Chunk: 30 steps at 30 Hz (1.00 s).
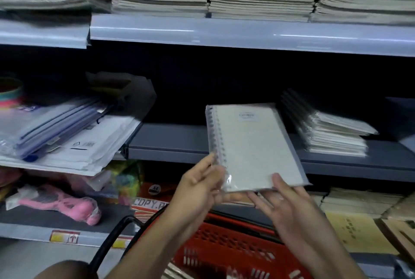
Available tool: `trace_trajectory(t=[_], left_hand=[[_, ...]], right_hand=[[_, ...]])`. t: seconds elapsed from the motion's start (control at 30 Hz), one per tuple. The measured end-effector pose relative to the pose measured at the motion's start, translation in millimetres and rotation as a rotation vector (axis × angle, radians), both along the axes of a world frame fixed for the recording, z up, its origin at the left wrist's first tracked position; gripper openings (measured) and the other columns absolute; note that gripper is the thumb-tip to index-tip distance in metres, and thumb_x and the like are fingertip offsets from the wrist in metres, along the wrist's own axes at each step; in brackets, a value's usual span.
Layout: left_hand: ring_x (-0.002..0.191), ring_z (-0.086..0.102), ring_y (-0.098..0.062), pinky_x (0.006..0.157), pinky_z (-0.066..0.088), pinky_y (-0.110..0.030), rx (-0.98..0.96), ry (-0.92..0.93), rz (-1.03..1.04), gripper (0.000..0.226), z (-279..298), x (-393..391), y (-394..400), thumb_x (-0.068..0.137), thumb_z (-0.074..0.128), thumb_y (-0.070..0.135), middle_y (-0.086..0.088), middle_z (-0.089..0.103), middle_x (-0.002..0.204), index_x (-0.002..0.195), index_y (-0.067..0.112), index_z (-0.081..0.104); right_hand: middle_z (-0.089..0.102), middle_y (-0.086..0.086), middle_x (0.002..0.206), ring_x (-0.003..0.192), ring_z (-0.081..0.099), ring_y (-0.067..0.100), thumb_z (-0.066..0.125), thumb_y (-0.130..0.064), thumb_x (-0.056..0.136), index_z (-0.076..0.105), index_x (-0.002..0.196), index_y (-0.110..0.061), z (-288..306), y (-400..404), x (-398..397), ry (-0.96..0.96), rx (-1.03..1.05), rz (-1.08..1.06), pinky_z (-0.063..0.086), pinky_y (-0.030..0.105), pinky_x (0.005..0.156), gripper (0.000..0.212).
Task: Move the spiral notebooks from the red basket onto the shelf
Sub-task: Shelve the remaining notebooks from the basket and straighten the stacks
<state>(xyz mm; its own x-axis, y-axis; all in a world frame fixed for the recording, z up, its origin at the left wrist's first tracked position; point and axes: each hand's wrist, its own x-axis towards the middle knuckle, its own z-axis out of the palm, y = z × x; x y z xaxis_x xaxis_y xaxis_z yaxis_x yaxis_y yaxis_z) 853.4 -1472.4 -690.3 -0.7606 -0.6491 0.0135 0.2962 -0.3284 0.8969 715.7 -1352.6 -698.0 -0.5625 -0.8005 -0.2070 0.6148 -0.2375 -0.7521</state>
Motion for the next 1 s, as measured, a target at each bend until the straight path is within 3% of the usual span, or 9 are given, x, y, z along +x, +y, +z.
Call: trace_trajectory(t=[0.07,0.2,0.3,0.47,0.57,0.77,0.87,1.0], left_hand=[[0.104,0.072,-0.024,0.073,0.061,-0.032,0.086,-0.054,-0.007,0.031,6.0,-14.0,-20.4,0.103,0.048,0.009,-0.009,0.072,0.122,0.131,0.011,0.060],[0.102,0.073,-0.026,0.078,0.061,-0.034,0.201,-0.164,0.117,0.033,4.3,-29.6,-50.3,0.098,0.059,0.013,-0.012,0.073,0.118,0.130,0.005,0.059],[0.089,0.076,-0.024,0.090,0.058,-0.038,0.032,-0.260,0.264,0.038,-5.5,-19.2,-49.6,0.089,0.073,0.014,-0.006,0.075,0.107,0.125,0.012,0.060],[0.076,0.076,-0.013,0.070,0.057,-0.018,-0.346,-0.410,0.440,0.036,-9.7,-16.2,-51.8,0.076,0.084,0.016,0.001,0.075,0.090,0.109,0.019,0.069],[0.076,0.073,-0.009,0.071,0.058,-0.020,-0.502,-0.457,0.476,0.039,-1.0,-35.7,-68.1,0.076,0.084,0.027,0.002,0.076,0.087,0.111,0.016,0.072],[0.085,0.070,-0.010,0.072,0.051,-0.009,-0.571,-0.505,0.548,0.043,-1.9,-76.4,-109.6,0.082,0.081,0.027,0.003,0.073,0.093,0.120,0.010,0.070],[0.080,0.069,-0.008,0.064,0.047,-0.002,-0.598,-0.500,0.570,0.037,-5.4,-88.4,-118.0,0.085,0.077,0.023,0.000,0.073,0.094,0.119,0.010,0.070],[0.080,0.069,-0.008,0.064,0.046,-0.003,-0.631,-0.502,0.597,0.035,-11.2,-93.1,-119.0,0.087,0.076,0.026,0.000,0.074,0.093,0.118,0.013,0.071]], right_hand=[[0.068,0.017,0.125,0.112,0.068,0.034,0.060,-0.014,0.094,0.055,0.131,-0.001,9.4,-14.0,-14.5,0.028,0.038,0.012,0.056,0.045,0.092,0.040],[0.070,0.026,0.113,0.096,0.074,0.035,0.071,-0.011,0.085,0.058,0.118,0.008,13.0,-22.4,-35.3,0.147,0.243,0.047,0.057,0.040,0.087,0.040],[0.074,0.024,0.099,0.082,0.076,0.038,0.075,-0.005,0.081,0.054,0.117,-0.002,7.1,-15.7,-45.5,0.324,0.359,-0.086,0.059,0.041,0.076,0.041],[0.075,0.016,0.071,0.062,0.074,0.034,0.077,-0.008,0.082,0.065,0.102,-0.004,3.0,-28.4,-59.1,0.616,0.391,-0.252,0.063,0.033,0.062,0.023],[0.075,0.012,0.071,0.057,0.073,0.030,0.077,-0.016,0.083,0.068,0.099,-0.008,5.3,-44.0,-72.3,0.690,0.381,-0.352,0.060,0.031,0.056,0.020],[0.069,0.014,0.070,0.046,0.061,0.019,0.069,-0.014,0.092,0.072,0.093,-0.009,1.3,-86.0,-99.4,0.823,0.403,-0.389,0.054,0.030,0.041,0.006],[0.068,0.011,0.069,0.045,0.057,0.016,0.062,-0.013,0.096,0.072,0.089,-0.010,1.4,-102.0,-110.6,0.884,0.445,-0.398,0.047,0.027,0.036,0.013],[0.068,0.007,0.067,0.046,0.058,0.013,0.061,-0.013,0.096,0.070,0.084,-0.014,-2.0,-110.3,-116.1,0.891,0.461,-0.409,0.045,0.025,0.035,0.016]])
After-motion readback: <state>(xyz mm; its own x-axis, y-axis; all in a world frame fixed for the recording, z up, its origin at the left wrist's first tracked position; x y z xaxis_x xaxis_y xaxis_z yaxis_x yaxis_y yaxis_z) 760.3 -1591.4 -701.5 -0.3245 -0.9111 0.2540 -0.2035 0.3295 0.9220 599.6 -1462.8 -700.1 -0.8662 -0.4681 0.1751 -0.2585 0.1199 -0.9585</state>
